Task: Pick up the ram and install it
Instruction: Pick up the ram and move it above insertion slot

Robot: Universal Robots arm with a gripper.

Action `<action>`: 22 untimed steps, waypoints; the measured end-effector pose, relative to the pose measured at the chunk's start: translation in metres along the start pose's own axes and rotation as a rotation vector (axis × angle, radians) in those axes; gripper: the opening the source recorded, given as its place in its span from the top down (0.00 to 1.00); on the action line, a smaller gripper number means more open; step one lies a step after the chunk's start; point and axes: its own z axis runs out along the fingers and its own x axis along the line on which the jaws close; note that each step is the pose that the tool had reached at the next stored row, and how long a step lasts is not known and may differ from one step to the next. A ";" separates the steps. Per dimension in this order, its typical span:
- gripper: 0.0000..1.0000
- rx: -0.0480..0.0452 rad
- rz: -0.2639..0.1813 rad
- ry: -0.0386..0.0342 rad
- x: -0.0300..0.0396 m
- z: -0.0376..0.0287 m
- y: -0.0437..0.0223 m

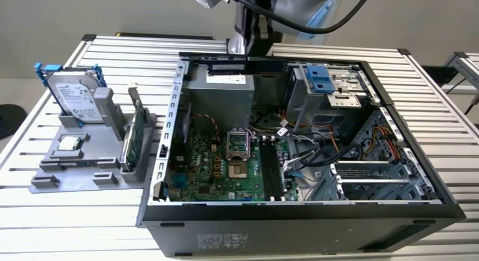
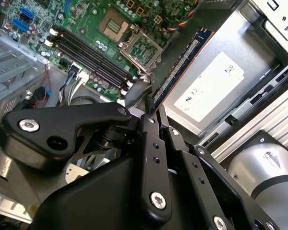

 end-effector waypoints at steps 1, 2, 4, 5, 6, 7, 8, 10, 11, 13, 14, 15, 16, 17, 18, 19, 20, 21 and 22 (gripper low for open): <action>1.00 0.0001 0.002 -0.0001 -0.0001 0.0000 0.0017; 1.00 0.0001 0.005 -0.0001 -0.0002 0.0001 0.0030; 1.00 0.0004 0.014 -0.0003 -0.0004 0.0001 0.0048; 1.00 0.0005 0.018 -0.0005 -0.0004 0.0001 0.0058; 1.00 0.0006 0.022 -0.0005 -0.0005 0.0002 0.0067; 1.00 0.0007 0.026 -0.0007 -0.0006 0.0002 0.0078; 1.00 0.0008 0.030 -0.0007 -0.0007 0.0002 0.0088; 1.00 0.0009 0.037 -0.0009 -0.0008 0.0003 0.0111; 1.00 0.0011 0.040 -0.0010 -0.0009 0.0003 0.0127; 1.00 0.0011 0.044 -0.0010 -0.0012 0.0004 0.0164; 1.00 0.0012 0.045 -0.0012 -0.0013 0.0004 0.0186; 1.00 0.0012 0.046 -0.0011 -0.0015 0.0005 0.0213; 1.00 0.0012 0.047 -0.0012 -0.0017 0.0006 0.0238; 1.00 0.0012 0.048 -0.0012 -0.0019 0.0006 0.0264; 1.00 0.0012 0.048 -0.0012 -0.0021 0.0007 0.0290; 1.00 0.0013 0.049 -0.0012 -0.0023 0.0008 0.0317; 1.00 0.0012 0.049 -0.0011 -0.0025 0.0009 0.0344; 1.00 0.0012 0.050 -0.0012 -0.0027 0.0010 0.0369; 1.00 0.0013 0.050 -0.0011 -0.0028 0.0010 0.0395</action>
